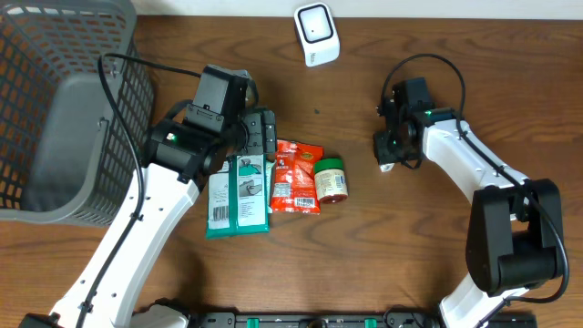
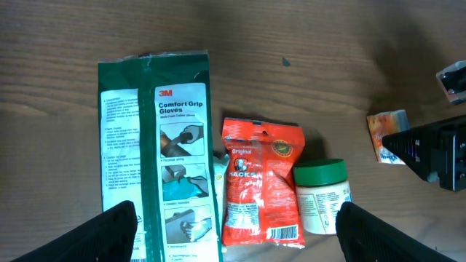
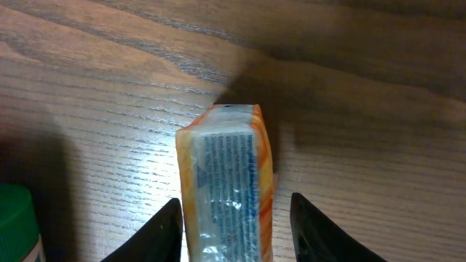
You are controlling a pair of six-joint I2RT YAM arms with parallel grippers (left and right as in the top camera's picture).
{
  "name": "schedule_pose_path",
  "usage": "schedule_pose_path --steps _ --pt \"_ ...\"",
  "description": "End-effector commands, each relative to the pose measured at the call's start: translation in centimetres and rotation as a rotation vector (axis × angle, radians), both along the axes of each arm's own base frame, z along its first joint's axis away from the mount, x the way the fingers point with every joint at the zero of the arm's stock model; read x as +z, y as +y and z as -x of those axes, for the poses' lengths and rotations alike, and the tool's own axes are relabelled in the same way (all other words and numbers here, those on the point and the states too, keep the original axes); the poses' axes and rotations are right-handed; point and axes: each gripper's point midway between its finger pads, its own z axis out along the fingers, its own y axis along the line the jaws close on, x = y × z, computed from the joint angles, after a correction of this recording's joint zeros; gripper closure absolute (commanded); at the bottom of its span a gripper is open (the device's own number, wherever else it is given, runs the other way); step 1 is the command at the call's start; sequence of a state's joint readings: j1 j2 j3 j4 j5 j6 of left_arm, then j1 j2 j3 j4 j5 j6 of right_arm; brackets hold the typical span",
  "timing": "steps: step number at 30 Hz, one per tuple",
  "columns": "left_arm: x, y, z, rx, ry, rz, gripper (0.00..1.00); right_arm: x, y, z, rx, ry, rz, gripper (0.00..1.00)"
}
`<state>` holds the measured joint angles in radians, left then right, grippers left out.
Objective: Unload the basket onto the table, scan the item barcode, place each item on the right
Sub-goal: 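Carry the orange box to the white scanner, barcode facing it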
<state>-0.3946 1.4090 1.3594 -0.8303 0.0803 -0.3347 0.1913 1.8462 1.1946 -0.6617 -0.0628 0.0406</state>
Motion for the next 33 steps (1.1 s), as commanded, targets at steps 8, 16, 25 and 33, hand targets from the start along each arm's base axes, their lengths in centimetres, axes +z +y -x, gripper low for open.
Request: schedule_pose_path --steps 8,16,25,33 --pt "0.5 -0.1 -0.2 -0.017 -0.015 -0.005 0.13 0.7 0.1 -0.2 0.004 -0.013 0.010 0.71" --pt "0.5 -0.1 -0.2 -0.017 -0.015 -0.005 0.13 3.9 0.3 -0.8 -0.005 -0.027 0.000 0.86" --pt "0.5 -0.1 -0.2 -0.017 -0.015 -0.005 0.13 15.2 1.8 -2.9 -0.044 -0.099 -0.044 0.91" --pt "0.5 -0.1 -0.2 -0.017 -0.015 -0.005 0.12 28.6 3.1 -4.1 -0.053 -0.283 -0.080 0.99"
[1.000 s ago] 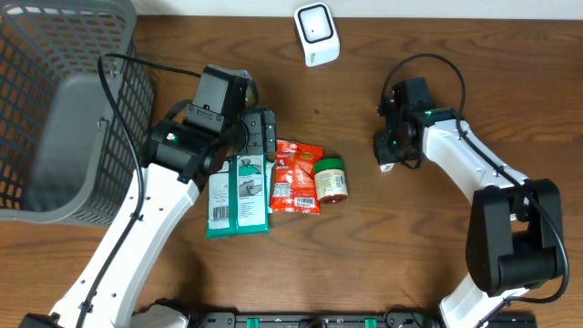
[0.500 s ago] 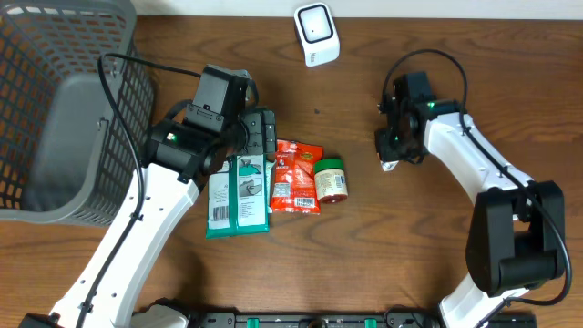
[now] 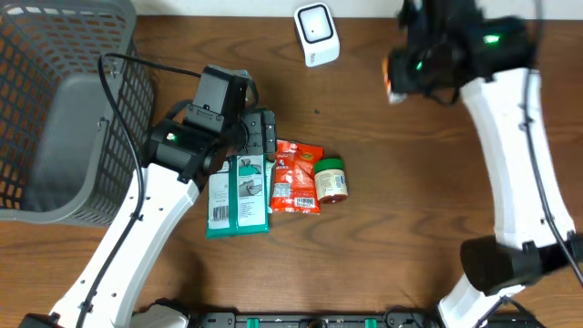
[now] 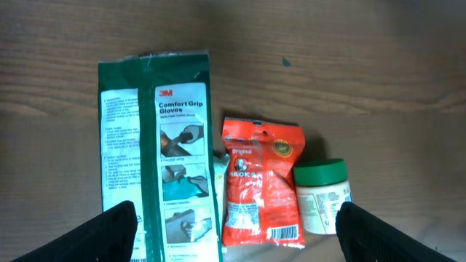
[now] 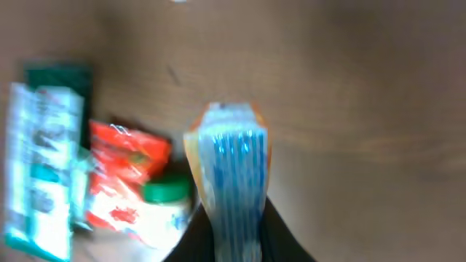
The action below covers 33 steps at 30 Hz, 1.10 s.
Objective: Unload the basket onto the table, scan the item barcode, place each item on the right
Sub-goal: 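Carry the orange box to the white scanner, barcode facing it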
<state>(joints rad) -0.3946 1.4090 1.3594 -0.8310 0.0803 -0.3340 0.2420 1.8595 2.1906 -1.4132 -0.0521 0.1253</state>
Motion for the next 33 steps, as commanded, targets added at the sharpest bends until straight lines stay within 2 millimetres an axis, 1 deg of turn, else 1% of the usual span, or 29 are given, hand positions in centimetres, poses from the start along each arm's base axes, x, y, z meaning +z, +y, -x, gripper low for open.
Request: schedule_pose_path --steps 1,3,5,8,11,12,14,15,20,22,25,30,33 --pt "0.5 -0.1 -0.2 -0.016 -0.016 -0.004 0.13 4.1 0.8 -1.4 -0.022 -0.089 -0.019 0.99" --pt "0.5 -0.1 -0.3 -0.016 -0.016 -0.004 0.13 4.9 1.4 -2.4 -0.015 -0.119 -0.028 0.99" --pt "0.5 -0.1 -0.2 -0.016 -0.016 -0.004 0.13 4.7 2.1 -3.6 -0.008 -0.135 -0.033 0.99" --pt "0.5 -0.1 -0.2 -0.016 -0.016 -0.004 0.13 2.7 3.7 -6.3 0.016 -0.147 -0.034 0.99" --pt "0.5 -0.1 -0.2 -0.016 -0.016 -0.004 0.13 0.5 6.2 -9.5 0.083 -0.189 -0.028 0.99" --pt "0.5 -0.1 -0.2 -0.017 -0.016 -0.004 0.13 -0.1 6.9 -10.3 0.104 -0.202 -0.023 0.99" --pt "0.5 -0.1 -0.2 -0.016 -0.016 -0.004 0.13 -1.7 8.2 -12.1 0.120 -0.228 -0.007 0.99" --pt "0.5 -0.1 -0.2 -0.016 -0.016 -0.004 0.13 -2.9 9.1 -13.5 0.126 -0.248 0.003 0.99" --pt "0.5 -0.1 -0.2 -0.017 -0.016 -0.004 0.13 -6.5 11.3 -17.0 0.135 -0.301 0.008 0.99" --pt "0.5 -0.1 -0.3 -0.016 -0.016 -0.004 0.13 -7.9 11.8 -18.1 0.135 -0.309 0.008 0.99" --pt "0.5 -0.1 -0.3 -0.016 -0.016 -0.004 0.13 -10.4 11.7 -19.5 0.116 -0.312 0.034 0.99" --pt "0.5 -0.1 -0.2 -0.016 -0.016 -0.004 0.13 -14.1 11.9 -20.7 0.116 -0.289 0.047 0.99" --pt "0.5 -0.1 -0.2 -0.016 -0.016 -0.004 0.13 -15.7 12.2 -21.3 0.130 -0.293 0.058 0.99"
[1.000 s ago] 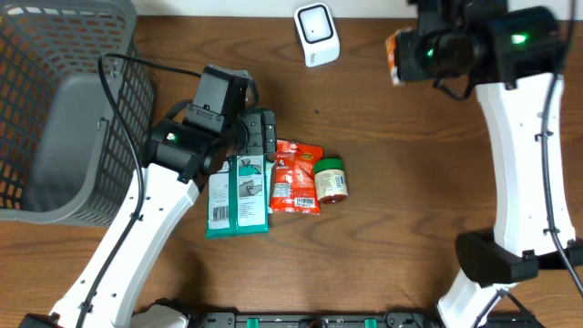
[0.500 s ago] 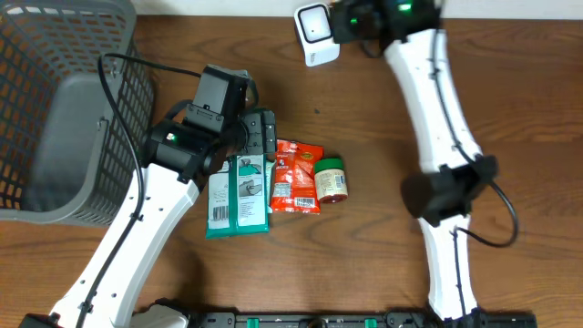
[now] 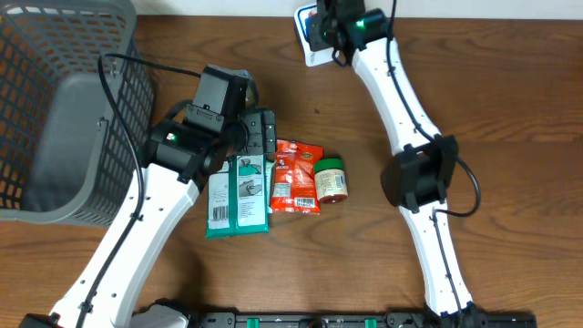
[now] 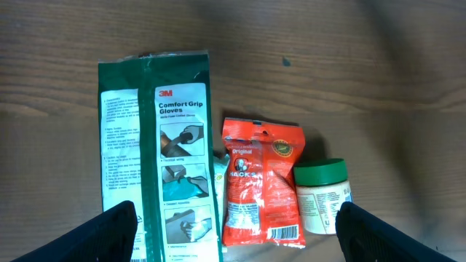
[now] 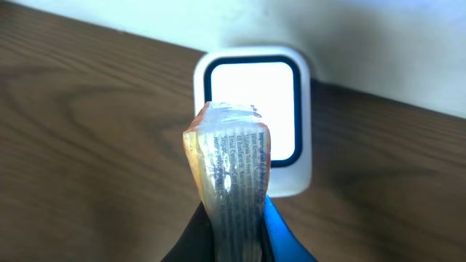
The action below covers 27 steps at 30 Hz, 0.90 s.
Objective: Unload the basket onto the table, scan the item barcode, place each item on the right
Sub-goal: 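Carry the orange box to the white scanner, barcode facing it, then move the orange box to the right edge and set it down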
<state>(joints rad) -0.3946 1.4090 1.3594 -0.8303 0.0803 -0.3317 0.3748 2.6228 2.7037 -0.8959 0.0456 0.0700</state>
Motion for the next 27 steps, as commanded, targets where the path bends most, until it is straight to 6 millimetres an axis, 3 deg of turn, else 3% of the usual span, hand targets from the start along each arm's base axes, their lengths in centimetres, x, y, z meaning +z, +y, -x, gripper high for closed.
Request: schedule_pose_path --steps 1,13,15,17,21,24,27 --pt "0.5 -0.1 -0.2 -0.015 -0.015 -0.003 0.13 -2.0 -0.2 -1.0 0.000 -0.011 0.036 0.99" --pt "0.5 -0.1 -0.2 -0.015 -0.015 -0.003 0.13 -1.9 -0.4 -1.7 -0.011 -0.038 0.032 0.99" --pt "0.5 -0.1 -0.2 -0.015 -0.015 -0.003 0.13 -1.1 -0.7 -1.7 -0.014 -0.045 0.025 0.99" --pt "0.5 -0.1 -0.2 -0.014 -0.015 -0.003 0.13 0.3 -1.3 -1.4 -0.020 -0.045 0.017 0.99" --pt "0.5 -0.1 -0.2 -0.014 -0.015 -0.003 0.13 6.3 -3.6 0.7 -0.032 -0.050 -0.004 0.99" --pt "0.5 -0.1 -0.2 -0.014 -0.015 -0.003 0.13 10.4 -5.8 4.0 -0.034 -0.010 -0.015 0.99" --pt "0.5 -0.1 -0.2 -0.015 -0.015 -0.003 0.13 13.3 -9.7 9.4 -0.071 0.101 0.023 0.99"
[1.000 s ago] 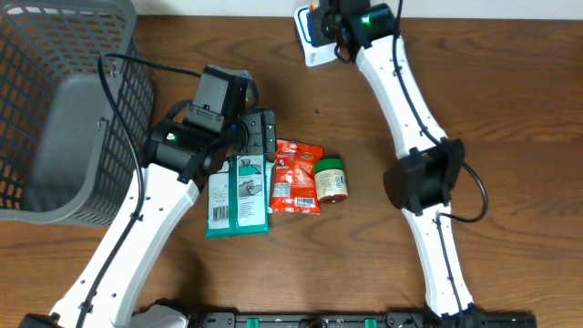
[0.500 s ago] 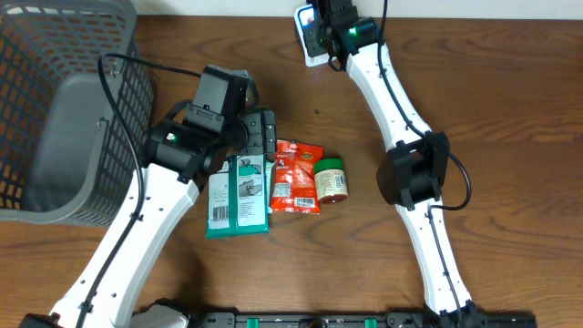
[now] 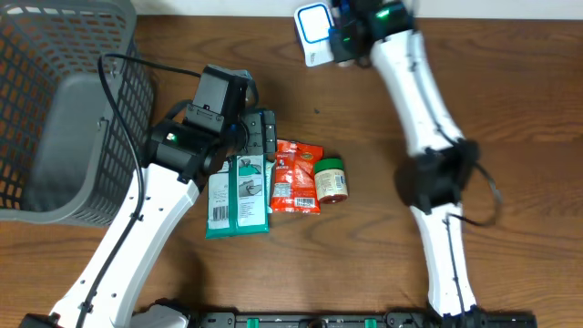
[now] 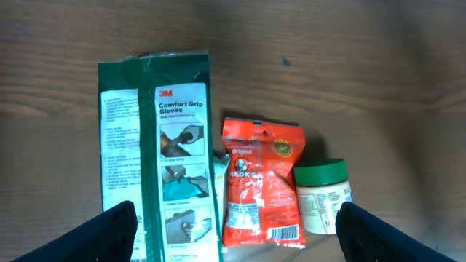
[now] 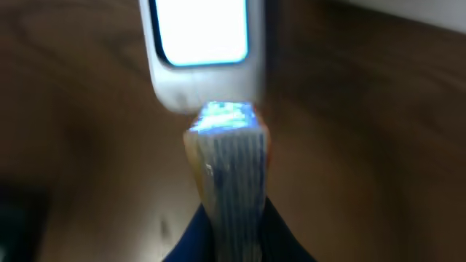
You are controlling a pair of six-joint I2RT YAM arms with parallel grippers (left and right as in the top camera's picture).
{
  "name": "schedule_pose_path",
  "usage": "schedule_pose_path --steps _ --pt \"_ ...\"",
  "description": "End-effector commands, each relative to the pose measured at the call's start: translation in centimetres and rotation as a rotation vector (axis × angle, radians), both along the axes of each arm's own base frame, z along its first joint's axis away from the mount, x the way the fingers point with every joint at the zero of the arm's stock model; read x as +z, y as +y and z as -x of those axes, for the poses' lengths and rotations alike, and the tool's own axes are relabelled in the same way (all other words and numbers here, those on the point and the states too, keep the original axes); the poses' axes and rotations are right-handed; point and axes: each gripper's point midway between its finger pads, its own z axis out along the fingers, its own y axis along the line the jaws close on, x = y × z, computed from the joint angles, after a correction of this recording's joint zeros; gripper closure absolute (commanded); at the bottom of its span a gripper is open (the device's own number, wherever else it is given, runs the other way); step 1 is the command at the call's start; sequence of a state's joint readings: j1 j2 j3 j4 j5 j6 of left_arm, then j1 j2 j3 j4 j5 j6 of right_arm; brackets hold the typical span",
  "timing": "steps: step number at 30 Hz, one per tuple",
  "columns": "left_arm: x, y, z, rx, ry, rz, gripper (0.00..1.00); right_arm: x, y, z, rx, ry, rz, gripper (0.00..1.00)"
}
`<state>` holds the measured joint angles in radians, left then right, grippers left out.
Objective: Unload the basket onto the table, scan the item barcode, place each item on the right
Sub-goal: 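Move the orange box to the right edge and set it down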
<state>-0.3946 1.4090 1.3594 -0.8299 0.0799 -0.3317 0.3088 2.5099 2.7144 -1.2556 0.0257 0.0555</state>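
The white scanner (image 3: pixel 315 33) stands at the table's far edge, its screen lit pale blue, and it also fills the top of the right wrist view as the scanner (image 5: pixel 205 51). My right gripper (image 3: pixel 347 40) is just right of it, shut on a small orange-edged wrapped packet (image 5: pixel 227 164). The packet's tip glows blue just below the scanner; this view is blurred. My left gripper (image 4: pixel 237 240) hangs open above the other items, holding nothing.
A green glove pack (image 4: pixel 156 153), a red snack bag (image 4: pixel 261 185) and a green-lidded jar (image 4: pixel 322 196) lie side by side mid-table. A grey mesh basket (image 3: pixel 64 109) fills the left side.
The packet was in front of the scanner's screen; its tip now sits at the scanner's lower edge with a blue glow on it. The right wrist has shifted slightly right. The left arm is unchanged.
My right gripper stood open around the packet on the table, right of the jar. Then it was shut on the packet and raised toward the far edge. Then it held the packet against the scanner's screen, and now just below it. The left arm stayed still.
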Motion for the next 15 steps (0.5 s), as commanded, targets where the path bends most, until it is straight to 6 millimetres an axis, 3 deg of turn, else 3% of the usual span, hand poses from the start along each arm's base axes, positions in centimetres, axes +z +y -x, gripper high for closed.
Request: schedule_pose_path --steps 1,6,11,15 --pt "0.5 -0.1 -0.2 -0.015 -0.014 -0.003 0.12 11.9 -4.8 5.1 -0.044 -0.094 -0.033 0.99" --pt "0.5 -0.1 -0.2 -0.015 -0.014 -0.003 0.13 13.0 -11.3 11.0 -0.153 0.063 0.007 0.99" --pt "0.5 -0.1 -0.2 -0.015 -0.014 -0.003 0.13 11.9 -17.1 11.1 -0.293 0.109 0.020 0.99" --pt "0.5 -0.1 -0.2 -0.015 -0.014 -0.003 0.13 8.3 -22.5 12.3 -0.474 0.238 0.044 0.99"
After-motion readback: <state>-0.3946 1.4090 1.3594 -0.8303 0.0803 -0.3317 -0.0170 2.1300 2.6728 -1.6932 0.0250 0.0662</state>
